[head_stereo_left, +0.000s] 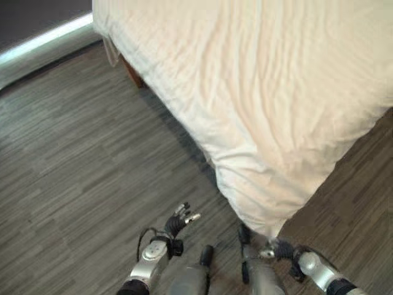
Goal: Making the bed.
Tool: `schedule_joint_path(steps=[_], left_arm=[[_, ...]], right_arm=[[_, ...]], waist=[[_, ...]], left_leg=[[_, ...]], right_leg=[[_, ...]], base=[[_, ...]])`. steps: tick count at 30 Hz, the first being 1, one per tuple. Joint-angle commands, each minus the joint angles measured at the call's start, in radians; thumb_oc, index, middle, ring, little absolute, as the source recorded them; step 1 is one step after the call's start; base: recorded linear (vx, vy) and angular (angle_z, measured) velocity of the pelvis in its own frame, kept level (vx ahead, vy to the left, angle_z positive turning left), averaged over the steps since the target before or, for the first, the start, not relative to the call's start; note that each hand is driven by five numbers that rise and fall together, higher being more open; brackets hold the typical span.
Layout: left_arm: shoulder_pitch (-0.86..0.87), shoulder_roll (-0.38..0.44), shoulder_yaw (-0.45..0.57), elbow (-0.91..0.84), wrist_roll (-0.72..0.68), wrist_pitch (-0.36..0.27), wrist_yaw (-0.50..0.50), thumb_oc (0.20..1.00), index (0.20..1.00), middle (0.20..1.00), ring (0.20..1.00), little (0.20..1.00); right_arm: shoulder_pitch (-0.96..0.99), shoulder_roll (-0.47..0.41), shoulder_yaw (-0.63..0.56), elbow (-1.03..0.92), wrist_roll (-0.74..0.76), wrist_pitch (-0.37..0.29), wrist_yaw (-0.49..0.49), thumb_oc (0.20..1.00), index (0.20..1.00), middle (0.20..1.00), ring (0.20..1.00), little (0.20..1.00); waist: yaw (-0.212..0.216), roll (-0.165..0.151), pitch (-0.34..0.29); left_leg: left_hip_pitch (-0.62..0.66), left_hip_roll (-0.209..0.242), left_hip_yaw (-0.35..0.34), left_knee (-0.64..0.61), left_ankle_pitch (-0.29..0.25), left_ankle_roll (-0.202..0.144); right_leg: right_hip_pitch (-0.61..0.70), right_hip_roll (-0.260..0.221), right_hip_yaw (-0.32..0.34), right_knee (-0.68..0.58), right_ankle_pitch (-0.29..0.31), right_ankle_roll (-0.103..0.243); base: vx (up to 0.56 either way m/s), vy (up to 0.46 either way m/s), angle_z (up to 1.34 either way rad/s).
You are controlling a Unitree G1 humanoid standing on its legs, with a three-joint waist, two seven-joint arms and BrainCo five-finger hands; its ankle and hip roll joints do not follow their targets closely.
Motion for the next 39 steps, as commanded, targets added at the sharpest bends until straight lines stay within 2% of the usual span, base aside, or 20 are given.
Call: schedule_joint_path(steps=[1, 3, 5, 6, 7, 9, 10, 11, 12, 13, 15, 16, 17, 18, 19, 20, 23, 27, 35, 39], left_arm=[[-0.023, 0.006, -0.004, -0.102, -0.031, -0.021, -0.079, 1.000, 1.000, 1.000, 1.000, 1.000], [-0.019, 0.014, -0.011, -0.103, -0.025, -0.012, -0.097, 1.000, 1.000, 1.000, 1.000, 1.000], [-0.020, 0.013, -0.013, -0.103, -0.025, -0.012, -0.097, 1.000, 1.000, 1.000, 1.000, 1.000], [0.021, 0.021, 0.025, -0.159, -0.026, -0.009, -0.088, 1.000, 1.000, 1.000, 1.000, 1.000], [0.021, 0.021, 0.023, -0.159, -0.026, -0.009, -0.088, 1.000, 1.000, 1.000, 1.000, 1.000], [0.066, 0.006, 0.071, -0.186, -0.020, -0.009, -0.075, 1.000, 1.000, 1.000, 1.000, 1.000], [0.079, -0.008, 0.071, -0.194, -0.021, -0.015, -0.070, 1.000, 1.000, 1.000, 1.000, 1.000], [0.079, -0.007, 0.070, -0.194, -0.021, -0.015, -0.070, 1.000, 1.000, 1.000, 1.000, 1.000], [0.084, -0.016, 0.050, -0.199, -0.033, -0.022, -0.072, 1.000, 1.000, 1.000, 1.000, 1.000], [0.093, -0.016, 0.047, -0.209, -0.038, -0.022, -0.076, 1.000, 1.000, 1.000, 1.000, 1.000], [0.104, -0.010, 0.045, -0.221, -0.037, -0.019, -0.081, 1.000, 1.000, 1.000, 1.000, 1.000], [0.118, 0.000, 0.021, -0.238, -0.041, -0.017, -0.093, 1.000, 1.000, 1.000, 1.000, 1.000], [0.118, 0.001, 0.021, -0.239, -0.041, -0.017, -0.093, 1.000, 1.000, 1.000, 1.000, 1.000], [0.129, 0.011, -0.003, -0.237, -0.042, -0.019, -0.101, 1.000, 1.000, 1.000, 1.000, 1.000], [0.129, 0.011, -0.002, -0.237, -0.041, -0.019, -0.101, 1.000, 1.000, 1.000, 1.000, 1.000], [0.135, 0.015, -0.011, -0.240, -0.039, -0.023, -0.113, 1.000, 1.000, 1.000, 1.000, 1.000], [0.147, 0.011, -0.022, -0.241, -0.050, -0.026, -0.128, 1.000, 1.000, 1.000, 1.000, 1.000], [0.147, 0.010, -0.036, -0.242, -0.066, -0.031, -0.136, 1.000, 1.000, 1.000, 1.000, 1.000], [0.117, -0.010, -0.072, -0.227, -0.053, -0.046, -0.134, 1.000, 1.000, 1.000, 1.000, 1.000], [0.094, -0.023, -0.078, -0.224, -0.053, -0.057, -0.113, 1.000, 1.000, 1.000, 1.000, 1.000]], right_arm=[[-0.003, -0.165, -0.038, 0.108, -0.032, -0.003, 0.027, 1.000, 1.000, 1.000, 1.000, 1.000], [0.017, -0.264, -0.147, 0.147, -0.052, 0.009, 0.007, 1.000, 1.000, 1.000, 1.000, 1.000], [0.020, -0.266, -0.149, 0.144, -0.052, 0.010, 0.008, 1.000, 1.000, 1.000, 1.000, 1.000], [0.145, -0.435, -0.464, -0.219, -0.019, 0.023, -0.103, 1.000, 1.000, 1.000, 1.000, 1.000], [0.151, -0.435, -0.469, -0.223, -0.020, 0.025, -0.102, 1.000, 1.000, 1.000, 1.000, 1.000], [0.263, -0.419, -0.717, -0.575, 0.008, 0.009, -0.206, 1.000, 1.000, 1.000, 1.000, 1.000], [0.231, -0.365, -0.763, -0.701, 0.141, -0.070, -0.261, 1.000, 1.000, 1.000, 1.000, 1.000], [0.235, -0.363, -0.765, -0.705, 0.141, -0.068, -0.261, 0.548, 0.548, 0.548, 0.548, 0.548], [0.200, -0.216, -0.754, -0.782, 0.462, -0.194, -0.216, 0.200, 0.200, 0.200, 0.200, 0.200], [0.179, -0.161, -0.723, -0.816, 0.558, -0.226, -0.180, 0.200, 0.200, 0.200, 0.200, 0.200], [0.168, -0.132, -0.700, -0.836, 0.590, -0.235, -0.164, 0.200, 0.200, 0.200, 0.200, 0.200], [0.126, -0.073, -0.605, -0.941, 0.715, -0.250, -0.114, 0.200, 0.200, 0.200, 0.200, 0.200], [0.126, -0.072, -0.604, -0.941, 0.716, -0.250, -0.114, 0.200, 0.200, 0.200, 0.200, 0.200], [0.057, -0.037, -0.469, -0.952, 0.772, -0.239, -0.065, 0.200, 0.200, 0.200, 0.200, 0.200], [0.056, -0.036, -0.468, -0.951, 0.772, -0.239, -0.065, 0.200, 0.200, 0.200, 0.200, 0.200], [0.017, -0.042, -0.412, -0.941, 0.800, -0.209, -0.028, 0.200, 0.200, 0.200, 0.200, 0.200], [-0.087, -0.005, -0.306, -0.916, 0.880, -0.195, 0.014, 0.200, 0.200, 0.200, 0.200, 0.200], [-0.223, 0.002, -0.199, -0.856, 0.870, -0.190, 0.021, 0.200, 0.200, 0.200, 0.200, 0.200], [-0.361, -0.004, -0.078, -0.817, 0.839, -0.170, 0.046, 0.200, 0.200, 0.200, 0.200, 0.200], [-0.430, -0.010, -0.007, -0.770, 0.759, -0.153, 0.034, 0.200, 0.200, 0.200, 0.200, 0.200]], waist=[[-0.003, 0.043, -0.007], [-0.018, 0.038, -0.028], [-0.016, 0.040, -0.027], [-0.069, 0.046, -0.044], [-0.066, 0.046, -0.047], [-0.099, 0.055, -0.056], [-0.113, 0.062, -0.057], [-0.111, 0.062, -0.056], [-0.111, 0.069, -0.040], [-0.104, 0.071, -0.036], [-0.098, 0.073, -0.034], [-0.082, 0.084, -0.021], [-0.082, 0.083, -0.021], [-0.057, 0.101, -0.004], [-0.058, 0.100, -0.006], [-0.042, 0.113, 0.001], [-0.009, 0.142, 0.019], [0.026, 0.171, 0.038], [0.065, 0.189, 0.064], [0.082, 0.198, 0.077]], left_leg=[[0.054, 0.047, -0.066, -0.189, 0.155, -0.044], [0.072, 0.049, -0.064, -0.189, 0.149, -0.041], [0.073, 0.049, -0.064, -0.189, 0.148, -0.041], [0.094, 0.054, -0.031, -0.189, 0.136, -0.037], [0.090, 0.053, -0.030, -0.189, 0.138, -0.037], [0.098, 0.056, -0.002, -0.189, 0.128, -0.035], [0.098, 0.056, 0.014, -0.189, 0.123, -0.034], [0.099, 0.056, 0.015, -0.189, 0.122, -0.034], [0.096, 0.056, 0.030, -0.189, 0.119, -0.033], [0.085, 0.053, 0.034, -0.189, 0.125, -0.034], [0.080, 0.052, 0.036, -0.189, 0.127, -0.035], [0.064, 0.048, 0.039, -0.189, 0.134, -0.038], [0.063, 0.047, 0.039, -0.189, 0.134, -0.038], [0.054, 0.045, 0.036, -0.189, 0.141, -0.040], [0.050, 0.044, 0.037, -0.189, 0.143, -0.041], [0.037, 0.039, 0.032, -0.189, 0.149, -0.043], [0.012, 0.033, 0.018, -0.189, 0.163, -0.048], [-0.018, 0.027, 0.000, -0.189, 0.181, -0.055], [-0.071, 0.024, -0.019, -0.189, 0.204, -0.067], [-0.094, 0.025, -0.035, -0.189, 0.214, -0.074]], right_leg=[[0.055, 0.059, 0.001, 0.088, -0.003, -0.015], [0.072, 0.058, 0.004, 0.089, -0.005, -0.013], [0.073, 0.059, 0.004, 0.089, -0.006, -0.013], [0.080, 0.066, 0.029, 0.095, -0.004, -0.004], [0.077, 0.065, 0.030, 0.093, -0.002, -0.004], [0.076, 0.069, 0.051, 0.091, 0.003, 0.004], [0.071, 0.068, 0.061, 0.083, 0.009, 0.007], [0.071, 0.069, 0.062, 0.083, 0.009, 0.007], [0.067, 0.070, 0.071, 0.072, 0.019, 0.012], [0.057, 0.068, 0.074, 0.063, 0.029, 0.014], [0.054, 0.067, 0.073, 0.056, 0.031, 0.014], [0.045, 0.059, 0.068, 0.040, 0.041, 0.016], [0.045, 0.059, 0.068, 0.039, 0.041, 0.016], [0.043, 0.051, 0.062, 0.029, 0.045, 0.016], [0.040, 0.050, 0.062, 0.029, 0.048, 0.016], [0.035, 0.042, 0.054, 0.019, 0.051, 0.015], [0.026, 0.029, 0.037, 0.004, 0.058, 0.014], [0.015, 0.022, 0.019, -0.005, 0.064, 0.009], [-0.014, 0.021, -0.003, -0.019, 0.074, 0.006], [-0.026, 0.021, -0.015, -0.020, 0.074, 0.002]], base=[[0.08, 0.002, -0.28], [0.06, 0.001, -0.16], [0.02, 0.030, -0.02], [0.04, 0.059, -0.06], [0.06, 0.079, -0.03], [0.03, 0.045, -0.49], [0.01, 0.032, -0.71], [-0.04, 0.005, -0.47], [-0.07, -0.026, -0.44], [-0.07, -0.026, -0.37], [-0.05, -0.034, -0.34], [-0.06, -0.038, -0.29], [-0.08, -0.039, -0.18], [-0.04, -0.016, 0.04], [-0.07, -0.026, 0.05], [-0.04, -0.027, 0.13], [-0.06, -0.017, 0.16], [-0.04, -0.017, 0.17], [-0.03, -0.031, 0.17], [0.00, -0.039, 0.03]])
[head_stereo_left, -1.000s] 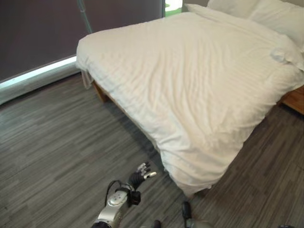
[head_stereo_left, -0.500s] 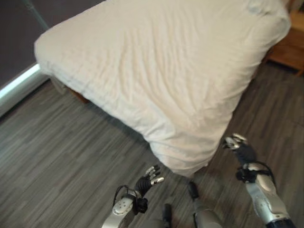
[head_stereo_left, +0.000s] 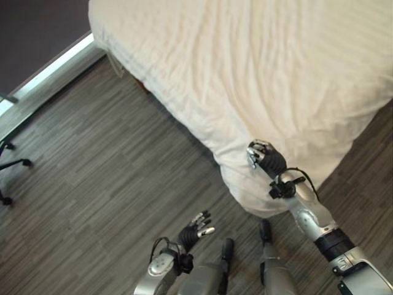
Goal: Making the bed.
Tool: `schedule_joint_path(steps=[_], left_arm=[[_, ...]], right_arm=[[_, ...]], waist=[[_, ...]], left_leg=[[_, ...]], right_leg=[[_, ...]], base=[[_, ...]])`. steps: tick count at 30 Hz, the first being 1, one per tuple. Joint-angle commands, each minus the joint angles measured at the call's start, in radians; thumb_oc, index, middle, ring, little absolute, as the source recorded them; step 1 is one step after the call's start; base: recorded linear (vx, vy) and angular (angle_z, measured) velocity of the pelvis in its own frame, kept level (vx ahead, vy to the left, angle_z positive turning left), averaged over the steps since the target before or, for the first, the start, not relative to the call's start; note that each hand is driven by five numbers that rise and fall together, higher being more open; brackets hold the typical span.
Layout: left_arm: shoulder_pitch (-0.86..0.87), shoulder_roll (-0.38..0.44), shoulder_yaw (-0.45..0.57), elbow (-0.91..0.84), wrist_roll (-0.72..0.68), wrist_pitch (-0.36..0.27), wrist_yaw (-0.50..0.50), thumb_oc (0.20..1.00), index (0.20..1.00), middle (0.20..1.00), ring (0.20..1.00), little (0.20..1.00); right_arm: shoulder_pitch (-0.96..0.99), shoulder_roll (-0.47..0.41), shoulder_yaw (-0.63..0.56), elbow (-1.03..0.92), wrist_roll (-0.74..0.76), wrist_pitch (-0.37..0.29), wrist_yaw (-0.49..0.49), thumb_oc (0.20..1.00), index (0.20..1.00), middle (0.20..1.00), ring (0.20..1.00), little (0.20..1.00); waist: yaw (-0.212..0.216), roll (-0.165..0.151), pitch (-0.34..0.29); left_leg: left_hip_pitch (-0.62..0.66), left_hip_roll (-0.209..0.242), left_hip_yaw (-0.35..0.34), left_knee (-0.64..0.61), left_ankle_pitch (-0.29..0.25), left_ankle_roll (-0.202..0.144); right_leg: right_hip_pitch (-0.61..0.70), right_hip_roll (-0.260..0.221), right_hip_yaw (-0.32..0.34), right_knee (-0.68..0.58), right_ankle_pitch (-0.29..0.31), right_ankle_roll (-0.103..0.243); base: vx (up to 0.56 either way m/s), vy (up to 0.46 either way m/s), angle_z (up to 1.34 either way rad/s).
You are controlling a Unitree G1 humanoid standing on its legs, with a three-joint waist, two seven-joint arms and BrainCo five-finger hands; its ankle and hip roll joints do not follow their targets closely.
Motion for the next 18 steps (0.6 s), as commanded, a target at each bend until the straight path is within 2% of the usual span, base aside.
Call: schedule_joint_path(steps=[1, 2, 7, 9, 12, 13, 17, 18], left_arm=[[-0.046, -0.002, -0.012, 0.000, -0.015, -0.054, 0.002, 1.000, 1.000, 1.000, 1.000, 1.000], [-0.056, -0.009, -0.020, 0.006, -0.025, -0.055, 0.008, 1.000, 1.000, 1.000, 1.000, 1.000], [-0.085, -0.013, -0.038, 0.016, -0.037, -0.056, 0.014, 1.000, 1.000, 1.000, 1.000, 1.000], [-0.089, -0.017, -0.046, 0.017, -0.043, -0.051, 0.014, 1.000, 1.000, 1.000, 1.000, 1.000], [-0.086, -0.015, -0.046, 0.017, -0.045, -0.048, 0.012, 1.000, 1.000, 1.000, 1.000, 1.000], [-0.090, -0.007, -0.049, 0.018, -0.033, -0.047, 0.012, 1.000, 1.000, 1.000, 1.000, 1.000], [-0.095, -0.003, -0.041, 0.003, -0.036, -0.045, 0.015, 1.000, 1.000, 1.000, 1.000, 1.000], [-0.102, -0.009, -0.037, 0.000, -0.035, -0.045, 0.019, 1.000, 1.000, 1.000, 1.000, 1.000]], right_arm=[[-0.084, -0.014, 0.011, -0.012, -0.051, -0.016, 0.009, 0.200, 0.200, 0.200, 0.200, 0.200], [-0.112, 0.016, 0.018, 0.080, -0.054, -0.011, -0.006, 0.200, 0.200, 0.200, 0.200, 0.200], [-0.145, 0.020, 0.003, 0.248, -0.108, -0.004, -0.053, 0.200, 0.200, 0.200, 0.200, 0.200], [-0.139, 0.039, -0.056, 0.421, -0.099, 0.008, -0.082, 0.200, 0.200, 0.200, 0.200, 0.200], [-0.137, 0.042, -0.094, 0.519, -0.099, 0.016, -0.093, 0.200, 0.200, 0.200, 0.200, 0.200], [-0.146, 0.025, -0.128, 0.650, -0.139, 0.022, -0.109, 0.200, 0.200, 0.200, 0.200, 0.200], [-0.135, 0.013, -0.185, 0.796, -0.140, 0.040, -0.111, 0.200, 0.200, 0.200, 0.200, 0.200], [-0.113, 0.013, -0.220, 0.883, -0.143, 0.046, -0.111, 0.200, 0.200, 0.200, 0.200, 0.200]], waist=[[0.018, 0.038, 0.014], [0.028, 0.047, 0.021], [0.040, 0.070, 0.034], [0.051, 0.091, 0.048], [0.057, 0.102, 0.056], [0.065, 0.116, 0.068], [0.075, 0.134, 0.079], [0.075, 0.140, 0.089]], left_leg=[[-0.035, 0.019, -0.093, -0.090, 0.151, -0.069], [-0.043, 0.018, -0.101, -0.090, 0.155, -0.071], [-0.060, 0.015, -0.128, -0.090, 0.166, -0.075], [-0.075, 0.010, -0.149, -0.090, 0.173, -0.075], [-0.084, 0.008, -0.158, -0.090, 0.176, -0.075], [-0.098, 0.005, -0.167, -0.090, 0.180, -0.076], [-0.125, 0.001, -0.176, -0.090, 0.187, -0.078], [-0.138, 0.000, -0.177, -0.090, 0.189, -0.079]], right_leg=[[0.039, 0.027, -0.016, 0.023, -0.011, 0.040], [0.034, 0.026, -0.022, 0.024, -0.012, 0.038], [0.022, 0.024, -0.034, 0.035, -0.023, 0.028], [0.010, 0.023, -0.043, 0.046, -0.030, 0.022], [0.004, 0.023, -0.050, 0.046, -0.032, 0.020], [-0.005, 0.021, -0.054, 0.044, -0.032, 0.019], [-0.025, 0.016, -0.062, 0.040, -0.028, 0.018], [-0.034, 0.017, -0.059, 0.035, -0.023, 0.018]], base=[[0.00, -0.040, 0.04], [-0.01, -0.031, 0.07], [-0.01, -0.033, 0.18], [-0.01, -0.035, 0.22], [-0.01, -0.029, 0.18], [-0.02, -0.015, 0.14], [-0.01, -0.006, 0.16], [-0.01, 0.007, 0.16]])
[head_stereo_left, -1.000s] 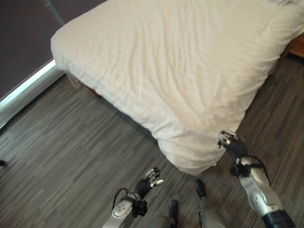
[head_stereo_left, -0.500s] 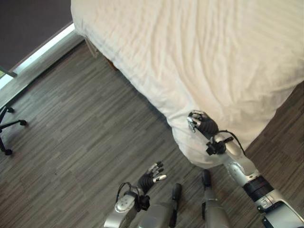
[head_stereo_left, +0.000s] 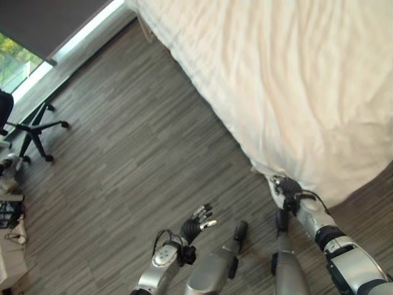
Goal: Making the bed.
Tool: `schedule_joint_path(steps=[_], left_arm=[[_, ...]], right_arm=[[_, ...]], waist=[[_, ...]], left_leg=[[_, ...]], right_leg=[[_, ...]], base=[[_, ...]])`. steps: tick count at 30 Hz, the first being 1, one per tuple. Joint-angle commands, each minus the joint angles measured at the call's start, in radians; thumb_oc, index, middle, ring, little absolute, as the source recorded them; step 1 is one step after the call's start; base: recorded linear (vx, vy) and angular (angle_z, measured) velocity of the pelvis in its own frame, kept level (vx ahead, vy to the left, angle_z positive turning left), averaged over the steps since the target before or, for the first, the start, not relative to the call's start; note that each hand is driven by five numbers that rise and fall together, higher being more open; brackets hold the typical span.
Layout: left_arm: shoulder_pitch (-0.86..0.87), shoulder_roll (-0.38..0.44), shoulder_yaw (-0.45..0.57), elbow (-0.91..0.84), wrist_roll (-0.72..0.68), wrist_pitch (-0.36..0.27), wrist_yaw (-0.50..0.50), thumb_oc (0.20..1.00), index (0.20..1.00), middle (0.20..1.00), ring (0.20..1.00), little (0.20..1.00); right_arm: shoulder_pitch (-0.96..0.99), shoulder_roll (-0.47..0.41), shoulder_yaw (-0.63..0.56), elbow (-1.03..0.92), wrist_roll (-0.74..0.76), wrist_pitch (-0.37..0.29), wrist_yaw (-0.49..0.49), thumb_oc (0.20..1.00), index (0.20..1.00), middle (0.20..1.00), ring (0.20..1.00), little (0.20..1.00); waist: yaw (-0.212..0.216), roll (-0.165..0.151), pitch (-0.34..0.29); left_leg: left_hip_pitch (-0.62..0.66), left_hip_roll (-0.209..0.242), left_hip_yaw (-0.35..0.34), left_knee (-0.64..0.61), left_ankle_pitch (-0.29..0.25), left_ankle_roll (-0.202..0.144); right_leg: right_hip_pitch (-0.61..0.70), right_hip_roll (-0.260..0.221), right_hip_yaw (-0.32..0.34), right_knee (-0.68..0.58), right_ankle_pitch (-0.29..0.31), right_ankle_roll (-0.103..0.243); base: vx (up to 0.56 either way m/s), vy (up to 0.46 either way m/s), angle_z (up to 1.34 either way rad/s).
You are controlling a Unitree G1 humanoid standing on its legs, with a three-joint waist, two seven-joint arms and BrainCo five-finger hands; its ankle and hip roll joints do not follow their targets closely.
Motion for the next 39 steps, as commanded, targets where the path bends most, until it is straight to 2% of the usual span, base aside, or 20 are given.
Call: schedule_joint_path(steps=[1, 4, 6, 9, 11, 12, 14, 15, 18, 21, 23, 26, 29, 31, 37, 39], left_arm=[[-0.037, -0.001, -0.018, -0.056, -0.037, -0.033, 0.000, 1.000, 1.000, 1.000, 1.000, 1.000], [-0.045, -0.008, -0.014, -0.047, -0.031, -0.030, -0.002, 1.000, 1.000, 1.000, 1.000, 1.000], [-0.043, -0.006, 0.000, -0.067, -0.025, -0.034, -0.002, 1.000, 1.000, 1.000, 1.000, 1.000], [-0.042, -0.007, 0.024, -0.067, -0.032, -0.038, 0.004, 1.000, 1.000, 1.000, 1.000, 1.000], [-0.043, -0.008, 0.036, -0.059, -0.032, -0.041, 0.009, 1.000, 1.000, 1.000, 1.000, 1.000], [-0.043, -0.008, 0.034, -0.058, -0.032, -0.041, 0.009, 1.000, 1.000, 1.000, 1.000, 1.000], [-0.034, -0.002, 0.058, -0.056, -0.022, -0.045, 0.026, 1.000, 1.000, 1.000, 1.000, 1.000], [-0.028, 0.000, 0.066, -0.061, -0.019, -0.045, 0.028, 1.000, 1.000, 1.000, 1.000, 1.000], [-0.020, -0.003, 0.084, -0.070, -0.027, -0.049, 0.029, 1.000, 1.000, 1.000, 1.000, 1.000], [-0.018, 0.000, 0.088, -0.072, -0.034, -0.051, 0.028, 1.000, 1.000, 1.000, 1.000, 1.000], [-0.014, 0.015, 0.077, -0.090, -0.034, -0.050, 0.022, 1.000, 1.000, 1.000, 1.000, 1.000], [-0.007, 0.039, 0.082, -0.114, -0.033, -0.052, 0.012, 1.000, 1.000, 1.000, 1.000, 1.000], [0.006, 0.047, 0.087, -0.124, -0.037, -0.055, 0.006, 1.000, 1.000, 1.000, 1.000, 1.000], [0.027, 0.052, 0.093, -0.127, -0.043, -0.058, -0.004, 1.000, 1.000, 1.000, 1.000, 1.000], [0.037, 0.041, 0.067, -0.119, -0.028, -0.064, -0.012, 1.000, 1.000, 1.000, 1.000, 1.000], [0.033, 0.032, 0.053, -0.118, -0.032, -0.065, -0.015, 1.000, 1.000, 1.000, 1.000, 1.000]], right_arm=[[0.022, -0.066, -0.041, 0.068, -0.034, 0.000, -0.034, 0.200, 0.200, 0.200, 0.200, 0.200], [0.061, -0.082, -0.090, 0.147, -0.045, 0.010, -0.043, 0.200, 0.200, 0.200, 0.200, 0.200], [0.131, -0.135, -0.211, 0.212, -0.002, 0.018, -0.055, 0.200, 0.200, 0.200, 0.200, 0.200], [0.205, -0.194, -0.347, 0.163, 0.109, -0.011, -0.075, 0.200, 0.200, 0.200, 0.200, 0.200], [0.249, -0.214, -0.402, 0.120, 0.156, -0.041, -0.092, 0.200, 0.200, 0.200, 0.200, 0.200], [0.252, -0.214, -0.403, 0.118, 0.156, -0.041, -0.093, 0.200, 0.200, 0.200, 0.200, 0.200], [0.368, -0.256, -0.533, -0.088, 0.210, -0.122, -0.149, 0.200, 0.200, 0.200, 0.200, 0.200], [0.425, -0.248, -0.577, -0.213, 0.212, -0.146, -0.171, 0.200, 0.200, 0.200, 0.200, 0.200], [0.510, -0.216, -0.631, -0.439, 0.199, -0.198, -0.175, 0.200, 0.200, 0.200, 0.200, 0.200], [0.535, -0.180, -0.605, -0.601, 0.225, -0.215, -0.140, 0.200, 0.200, 0.200, 0.200, 0.200], [0.518, -0.150, -0.518, -0.774, 0.289, -0.216, -0.058, 0.200, 0.200, 0.200, 0.200, 0.200], [0.468, -0.173, -0.376, -0.928, 0.284, -0.178, 0.015, 0.200, 0.200, 0.200, 0.200, 0.200], [0.417, -0.213, -0.318, -0.957, 0.286, -0.164, 0.038, 0.200, 0.200, 0.200, 0.200, 0.200], [0.329, -0.272, -0.213, -1.007, 0.277, -0.137, 0.080, 0.200, 0.200, 0.200, 0.200, 0.200], [0.163, -0.300, -0.042, -1.018, 0.260, -0.108, 0.125, 0.200, 0.200, 0.200, 0.200, 0.200], [0.113, -0.282, -0.007, -0.966, 0.253, -0.101, 0.121, 0.200, 0.200, 0.200, 0.200, 0.200]], waist=[[0.019, 0.055, 0.020], [0.014, 0.057, 0.025], [-0.007, 0.057, 0.028], [-0.042, 0.044, 0.029], [-0.068, 0.030, 0.027], [-0.067, 0.030, 0.027], [-0.131, -0.009, 0.025], [-0.150, -0.020, 0.024], [-0.174, -0.042, 0.015], [-0.184, -0.058, 0.011], [-0.181, -0.064, 0.008], [-0.166, -0.061, 0.007], [-0.154, -0.053, 0.005], [-0.132, -0.039, 0.001], [-0.100, -0.019, -0.003], [-0.088, -0.013, -0.005]], left_leg=[[-0.042, 0.011, -0.070, -0.092, 0.158, -0.055], [-0.044, 0.012, -0.067, -0.092, 0.156, -0.055], [-0.042, 0.014, -0.060, -0.092, 0.149, -0.053], [-0.029, 0.019, -0.046, -0.092, 0.134, -0.052], [-0.027, 0.022, -0.037, -0.092, 0.134, -0.054], [-0.026, 0.022, -0.037, -0.092, 0.133, -0.054], [-0.011, 0.031, -0.019, -0.092, 0.122, -0.057], [-0.001, 0.036, -0.012, -0.092, 0.113, -0.057], [0.004, 0.040, -0.006, -0.092, 0.110, -0.058], [0.008, 0.041, 0.003, -0.092, 0.108, -0.058], [0.007, 0.041, 0.017, -0.092, 0.109, -0.059], [0.002, 0.041, 0.029, -0.092, 0.115, -0.062], [-0.002, 0.037, 0.031, -0.092, 0.117, -0.063], [-0.006, 0.034, 0.035, -0.092, 0.122, -0.064], [-0.010, 0.032, 0.035, -0.092, 0.131, -0.067], [-0.012, 0.032, 0.032, -0.092, 0.132, -0.068]], right_leg=[[0.028, 0.035, 0.035, 0.033, -0.013, 0.023], [0.025, 0.036, 0.040, 0.028, -0.013, 0.024], [0.028, 0.037, 0.045, 0.023, -0.018, 0.025], [0.038, 0.042, 0.058, 0.023, -0.030, 0.024], [0.037, 0.043, 0.063, 0.022, -0.026, 0.024], [0.038, 0.043, 0.063, 0.022, -0.026, 0.024], [0.043, 0.049, 0.075, 0.026, -0.028, 0.024], [0.050, 0.052, 0.077, 0.030, -0.036, 0.022], [0.048, 0.051, 0.080, 0.036, -0.034, 0.023], [0.048, 0.052, 0.087, 0.040, -0.032, 0.024], [0.045, 0.052, 0.098, 0.036, -0.022, 0.027], [0.039, 0.051, 0.106, 0.028, -0.011, 0.030], [0.036, 0.049, 0.106, 0.023, -0.008, 0.031], [0.032, 0.046, 0.107, 0.020, -0.001, 0.033], [0.034, 0.047, 0.105, 0.015, 0.001, 0.032], [0.034, 0.046, 0.099, 0.014, 0.000, 0.032]], base=[[0.00, 0.010, 0.09], [0.01, 0.005, -0.01], [0.05, 0.031, -0.06], [0.04, 0.037, -0.05], [0.02, 0.018, -0.18], [0.02, 0.012, -0.21], [0.03, 0.007, -0.16], [0.02, -0.013, -0.19], [0.00, -0.022, -0.16], [-0.01, 0.001, -0.05], [-0.04, 0.009, -0.14], [-0.04, -0.002, -0.35], [-0.02, -0.002, -0.14], [-0.01, 0.004, 0.02], [0.00, -0.013, 0.03], [-0.01, -0.040, 0.05]])
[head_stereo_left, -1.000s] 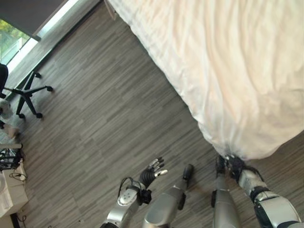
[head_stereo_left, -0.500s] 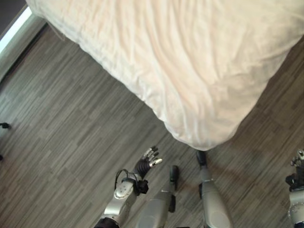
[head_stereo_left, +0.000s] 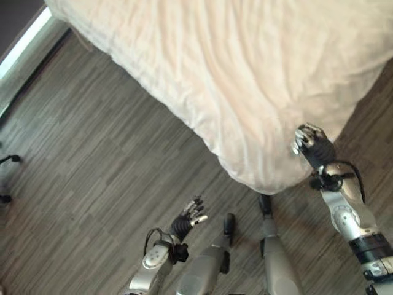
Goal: Making the bed.
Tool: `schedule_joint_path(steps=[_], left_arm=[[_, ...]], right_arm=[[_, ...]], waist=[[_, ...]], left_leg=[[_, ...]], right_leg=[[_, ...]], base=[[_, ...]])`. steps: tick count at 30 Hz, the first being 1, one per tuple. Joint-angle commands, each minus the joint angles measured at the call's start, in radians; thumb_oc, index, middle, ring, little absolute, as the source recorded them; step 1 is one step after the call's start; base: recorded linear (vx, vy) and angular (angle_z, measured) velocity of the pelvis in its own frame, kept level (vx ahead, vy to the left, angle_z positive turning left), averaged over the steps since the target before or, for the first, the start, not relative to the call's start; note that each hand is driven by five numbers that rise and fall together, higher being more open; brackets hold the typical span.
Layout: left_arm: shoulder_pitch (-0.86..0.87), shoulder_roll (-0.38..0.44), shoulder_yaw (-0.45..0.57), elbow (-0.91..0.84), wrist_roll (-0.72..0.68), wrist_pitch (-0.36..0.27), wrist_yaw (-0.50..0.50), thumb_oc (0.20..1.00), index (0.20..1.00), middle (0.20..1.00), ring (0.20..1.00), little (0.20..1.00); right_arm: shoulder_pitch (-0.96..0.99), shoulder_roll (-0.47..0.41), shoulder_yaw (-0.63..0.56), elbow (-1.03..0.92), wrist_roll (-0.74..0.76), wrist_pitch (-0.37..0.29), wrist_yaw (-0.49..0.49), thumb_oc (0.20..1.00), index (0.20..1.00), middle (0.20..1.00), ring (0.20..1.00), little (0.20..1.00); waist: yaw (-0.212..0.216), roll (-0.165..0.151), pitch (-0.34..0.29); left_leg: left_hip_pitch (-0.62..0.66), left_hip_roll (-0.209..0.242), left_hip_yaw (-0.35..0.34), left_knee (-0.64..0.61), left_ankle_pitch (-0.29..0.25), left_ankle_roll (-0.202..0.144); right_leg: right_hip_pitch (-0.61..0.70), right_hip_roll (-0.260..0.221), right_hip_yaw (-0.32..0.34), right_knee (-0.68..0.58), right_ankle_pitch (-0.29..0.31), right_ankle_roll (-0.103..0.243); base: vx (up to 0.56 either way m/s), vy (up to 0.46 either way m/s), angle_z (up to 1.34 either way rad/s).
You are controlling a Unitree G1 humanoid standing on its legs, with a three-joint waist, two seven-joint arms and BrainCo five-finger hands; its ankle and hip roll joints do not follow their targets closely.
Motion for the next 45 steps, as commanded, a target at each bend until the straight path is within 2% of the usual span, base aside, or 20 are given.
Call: schedule_joint_path(steps=[1, 3, 6, 8, 10, 11, 14, 22, 27, 31, 35, 38, 39, 40, 41, 42, 43, 44, 45], left_arm=[[-0.029, -0.001, -0.052, -0.005, -0.039, -0.040, -0.019, 1.000, 1.000, 1.000, 1.000, 1.000], [-0.039, -0.003, -0.062, 0.002, -0.044, -0.040, -0.018, 1.000, 1.000, 1.000, 1.000, 1.000], [-0.073, -0.016, -0.103, 0.020, -0.066, -0.033, -0.020, 1.000, 1.000, 1.000, 1.000, 1.000], [-0.080, -0.020, -0.109, 0.023, -0.070, -0.029, -0.021, 1.000, 1.000, 1.000, 1.000, 1.000], [-0.085, -0.028, -0.109, 0.032, -0.073, -0.025, -0.019, 1.000, 1.000, 1.000, 1.000, 1.000], [-0.087, -0.036, -0.098, 0.048, -0.070, -0.021, -0.015, 1.000, 1.000, 1.000, 1.000, 1.000], [-0.086, -0.040, -0.086, 0.055, -0.066, -0.021, -0.015, 1.000, 1.000, 1.000, 1.000, 1.000], [-0.103, -0.079, -0.081, 0.094, -0.080, -0.016, -0.005, 1.000, 1.000, 1.000, 1.000, 1.000], [-0.103, -0.085, -0.093, 0.097, -0.080, -0.016, -0.009, 1.000, 1.000, 1.000, 1.000, 1.000], [-0.107, -0.086, -0.108, 0.096, -0.081, -0.014, -0.013, 1.000, 1.000, 1.000, 1.000, 1.000], [-0.103, -0.080, -0.110, 0.088, -0.072, -0.016, -0.016, 1.000, 1.000, 1.000, 1.000, 1.000], [-0.100, -0.073, -0.097, 0.086, -0.065, -0.018, -0.011, 1.000, 1.000, 1.000, 1.000, 1.000], [-0.096, -0.072, -0.087, 0.090, -0.057, -0.018, -0.007, 1.000, 1.000, 1.000, 1.000, 1.000], [-0.095, -0.072, -0.089, 0.090, -0.056, -0.018, -0.007, 1.000, 1.000, 1.000, 1.000, 1.000], [-0.090, -0.068, -0.075, 0.090, -0.049, -0.015, -0.005, 1.000, 1.000, 1.000, 1.000, 1.000], [-0.088, -0.067, -0.077, 0.089, -0.048, -0.015, -0.005, 1.000, 1.000, 1.000, 1.000, 1.000], [-0.090, -0.066, -0.072, 0.095, -0.043, -0.014, -0.001, 1.000, 1.000, 1.000, 1.000, 1.000], [-0.093, -0.063, -0.061, 0.094, -0.038, -0.016, 0.004, 1.000, 1.000, 1.000, 1.000, 1.000], [-0.073, -0.054, -0.035, 0.083, -0.022, -0.019, 0.015, 1.000, 1.000, 1.000, 1.000, 1.000]], right_arm=[[-0.085, 0.003, 0.014, 0.115, 0.009, -0.015, 0.004, 0.200, 0.200, 0.200, 0.200, 0.200], [-0.114, 0.019, 0.018, 0.181, 0.021, -0.013, -0.005, 0.200, 0.200, 0.200, 0.200, 0.200], [-0.243, 0.032, 0.023, 0.480, 0.007, 0.016, -0.063, 0.200, 0.200, 0.200, 0.200, 0.200], [-0.255, 0.039, 0.014, 0.530, 0.014, 0.024, -0.066, 0.200, 0.200, 0.200, 0.200, 0.200], [-0.243, 0.061, -0.023, 0.590, 0.040, 0.034, -0.071, 0.200, 0.200, 0.200, 0.200, 0.200], [-0.199, 0.106, -0.094, 0.623, 0.101, 0.034, -0.078, 0.200, 0.200, 0.200, 0.200, 0.200], [-0.149, 0.139, -0.135, 0.645, 0.113, 0.032, -0.073, 0.200, 0.200, 0.200, 0.200, 0.200], [-0.064, 0.260, -0.330, 0.920, 0.302, 0.021, -0.079, 0.200, 0.200, 0.200, 0.200, 0.200], [-0.056, 0.253, -0.373, 1.004, 0.325, 0.027, -0.084, 0.200, 0.200, 0.200, 0.200, 0.200], [-0.069, 0.205, -0.420, 1.074, 0.336, 0.021, -0.103, 0.200, 0.200, 0.200, 0.200, 0.200], [-0.066, 0.144, -0.447, 1.126, 0.274, 0.013, -0.139, 0.200, 0.200, 0.200, 0.200, 0.200], [-0.028, 0.111, -0.467, 1.113, 0.238, -0.001, -0.171, 0.200, 0.200, 0.200, 0.200, 0.200], [0.023, 0.091, -0.505, 1.099, 0.202, -0.024, -0.212, 0.200, 0.200, 0.200, 0.200, 0.200], [0.026, 0.092, -0.507, 1.097, 0.198, -0.024, -0.214, 0.200, 0.200, 0.200, 0.200, 0.200], [0.082, 0.078, -0.544, 1.087, 0.155, -0.037, -0.261, 0.200, 0.200, 0.200, 0.200, 0.200], [0.087, 0.081, -0.546, 1.082, 0.153, -0.037, -0.264, 0.200, 0.200, 0.200, 0.200, 0.200], [0.114, 0.080, -0.565, 1.065, 0.145, -0.044, -0.281, 0.489, 0.489, 0.489, 0.489, 0.489], [0.156, 0.077, -0.580, 1.032, 0.103, -0.054, -0.303, 1.000, 1.000, 1.000, 1.000, 1.000], [0.241, 0.092, -0.543, 0.944, -0.053, -0.057, -0.343, 1.000, 1.000, 1.000, 1.000, 1.000]], waist=[[0.032, 0.067, -0.038], [0.036, 0.070, -0.036], [0.062, 0.084, -0.031], [0.068, 0.088, -0.028], [0.072, 0.093, -0.022], [0.070, 0.100, -0.014], [0.067, 0.101, -0.009], [0.053, 0.119, -0.001], [0.050, 0.130, 0.000], [0.049, 0.148, -0.002], [0.047, 0.158, -0.005], [0.035, 0.147, -0.011], [0.018, 0.131, -0.021], [0.019, 0.131, -0.020], [0.000, 0.110, -0.037], [0.000, 0.110, -0.036], [-0.011, 0.099, -0.045], [-0.023, 0.084, -0.058], [-0.038, 0.054, -0.084]], left_leg=[[-0.040, 0.032, -0.105, -0.074, 0.127, -0.078], [-0.042, 0.032, -0.108, -0.074, 0.128, -0.079], [-0.060, 0.029, -0.116, -0.074, 0.134, -0.082], [-0.064, 0.029, -0.118, -0.074, 0.135, -0.082], [-0.070, 0.030, -0.121, -0.074, 0.137, -0.083], [-0.072, 0.031, -0.127, -0.074, 0.138, -0.083], [-0.073, 0.032, -0.127, -0.074, 0.137, -0.083], [-0.082, 0.034, -0.112, -0.074, 0.125, -0.085], [-0.083, 0.034, -0.107, -0.074, 0.123, -0.084], [-0.086, 0.031, -0.107, -0.074, 0.121, -0.083], [-0.088, 0.030, -0.106, -0.074, 0.121, -0.082], [-0.079, 0.032, -0.101, -0.074, 0.116, -0.081], [-0.062, 0.034, -0.096, -0.074, 0.109, -0.078], [-0.059, 0.034, -0.097, -0.074, 0.108, -0.077], [-0.036, 0.039, -0.097, -0.074, 0.099, -0.074], [-0.032, 0.039, -0.098, -0.074, 0.098, -0.074], [-0.019, 0.040, -0.094, -0.074, 0.093, -0.072], [0.003, 0.044, -0.093, -0.074, 0.086, -0.069], [0.051, 0.052, -0.088, -0.074, 0.070, -0.059]], right_leg=[[0.064, 0.032, -0.022, 0.015, -0.045, 0.031], [0.064, 0.031, -0.023, 0.015, -0.045, 0.030], [0.052, 0.030, -0.029, 0.012, -0.039, 0.028], [0.049, 0.031, -0.031, 0.012, -0.039, 0.027], [0.046, 0.032, -0.035, 0.011, -0.041, 0.026], [0.044, 0.034, -0.037, 0.012, -0.045, 0.025], [0.044, 0.036, -0.039, 0.012, -0.048, 0.025], [0.034, 0.038, -0.038, 0.010, -0.054, 0.031], [0.031, 0.036, -0.033, 0.010, -0.056, 0.032], [0.027, 0.031, -0.032, 0.010, -0.060, 0.034], [0.024, 0.029, -0.028, 0.010, -0.059, 0.036], [0.032, 0.032, -0.024, 0.010, -0.060, 0.037], [0.046, 0.035, -0.024, 0.010, -0.062, 0.036], [0.049, 0.034, -0.024, 0.010, -0.064, 0.036], [0.069, 0.032, -0.028, 0.011, -0.067, 0.035], [0.073, 0.032, -0.029, 0.011, -0.069, 0.035], [0.085, 0.030, -0.032, 0.012, -0.070, 0.035], [0.103, 0.029, -0.035, 0.014, -0.075, 0.034], [0.144, 0.029, -0.036, 0.018, -0.083, 0.035]], base=[[-0.01, -0.029, 0.11], [0.00, -0.027, 0.11], [-0.01, -0.042, 0.04], [-0.01, -0.027, 0.04], [0.01, -0.020, 0.00], [0.02, -0.032, -0.02], [0.01, -0.011, 0.00], [0.01, -0.001, 0.00], [0.01, 0.002, -0.10], [0.00, 0.023, -0.01], [-0.01, 0.015, 0.02], [0.00, 0.016, 0.02], [0.00, 0.000, 0.00], [0.05, 0.011, 0.01], [0.03, 0.002, -0.01], [0.04, 0.006, 0.01], [0.04, 0.006, -0.02], [0.10, 0.018, 0.03], [0.09, 0.013, 0.02]])
